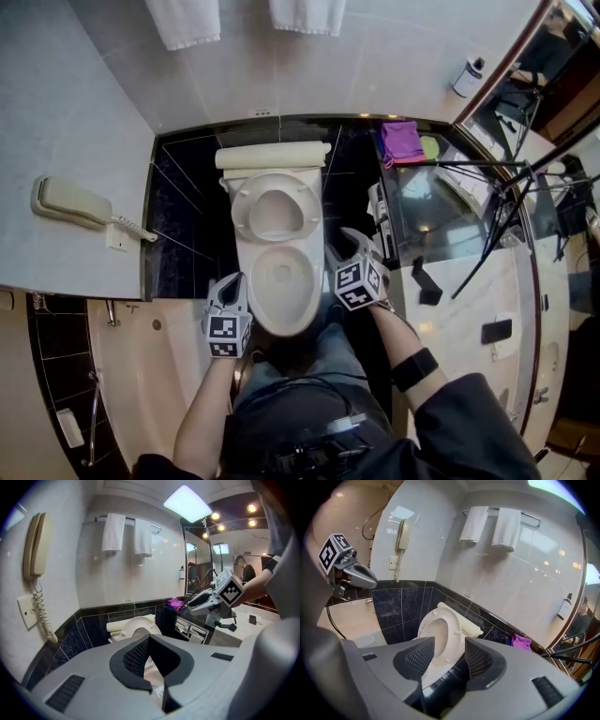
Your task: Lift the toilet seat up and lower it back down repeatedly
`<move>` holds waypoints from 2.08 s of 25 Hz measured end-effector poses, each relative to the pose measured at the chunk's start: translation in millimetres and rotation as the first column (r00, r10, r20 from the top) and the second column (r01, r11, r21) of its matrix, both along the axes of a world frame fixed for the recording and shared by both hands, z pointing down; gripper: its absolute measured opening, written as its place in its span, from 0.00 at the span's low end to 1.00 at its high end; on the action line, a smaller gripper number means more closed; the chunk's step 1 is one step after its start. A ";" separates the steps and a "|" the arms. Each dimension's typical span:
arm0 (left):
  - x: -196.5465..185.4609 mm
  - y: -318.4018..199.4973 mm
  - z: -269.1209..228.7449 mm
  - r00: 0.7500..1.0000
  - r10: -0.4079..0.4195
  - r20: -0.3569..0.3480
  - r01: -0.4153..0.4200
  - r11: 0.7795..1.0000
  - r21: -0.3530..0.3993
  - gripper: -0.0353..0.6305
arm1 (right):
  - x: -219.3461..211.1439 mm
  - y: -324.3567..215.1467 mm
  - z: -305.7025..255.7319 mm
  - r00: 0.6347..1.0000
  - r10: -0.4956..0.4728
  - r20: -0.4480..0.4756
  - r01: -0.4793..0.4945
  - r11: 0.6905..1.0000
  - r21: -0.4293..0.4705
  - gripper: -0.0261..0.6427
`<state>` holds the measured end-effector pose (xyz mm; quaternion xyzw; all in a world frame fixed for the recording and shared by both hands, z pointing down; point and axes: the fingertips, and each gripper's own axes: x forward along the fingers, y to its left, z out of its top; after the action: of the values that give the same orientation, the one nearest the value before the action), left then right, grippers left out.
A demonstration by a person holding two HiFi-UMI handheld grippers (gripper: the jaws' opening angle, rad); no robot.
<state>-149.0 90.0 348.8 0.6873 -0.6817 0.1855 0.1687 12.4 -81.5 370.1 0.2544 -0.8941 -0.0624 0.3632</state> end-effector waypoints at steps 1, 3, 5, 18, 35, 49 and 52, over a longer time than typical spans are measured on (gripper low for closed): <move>1.3 -5.6 2.7 1.000 -0.001 0.002 0.001 1.000 -0.005 0.05 | -4.7 -8.0 5.9 1.000 -0.011 -0.006 0.011 1.000 -0.002 0.37; 1.5 -17.4 11.6 1.000 -0.008 0.009 0.008 1.000 -0.014 0.05 | -15.7 -25.2 20.5 0.999 -0.034 -0.014 0.034 0.999 -0.007 0.37; 0.4 -29.8 22.2 1.000 -0.018 0.014 0.019 0.999 -0.026 0.05 | -29.4 -43.5 32.0 0.997 -0.066 -0.033 0.066 0.998 0.009 0.37; -1.7 -102.3 103.8 0.996 -0.082 0.041 0.085 0.995 -0.061 0.05 | -115.3 -148.8 123.8 0.977 -0.192 -0.095 0.198 0.978 0.061 0.37; -13.0 -118.2 155.0 0.988 -0.154 0.005 0.154 0.982 -0.111 0.05 | -176.4 -174.2 157.3 0.944 -0.290 -0.157 0.310 0.943 0.119 0.19; 1.8 -79.6 192.6 0.986 -0.157 -0.052 0.143 0.968 -0.208 0.05 | -153.8 -129.1 144.5 0.941 -0.292 -0.174 0.319 0.935 0.156 0.18; 4.1 -66.8 198.9 0.985 -0.160 -0.068 0.141 0.965 -0.223 0.05 | -143.0 -109.6 141.4 0.942 -0.285 -0.176 0.315 0.934 0.171 0.17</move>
<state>-144.9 23.2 547.7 0.6183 -0.6998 0.2158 0.2854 -130.6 -191.1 511.6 0.1439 -0.8825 -0.2240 0.3878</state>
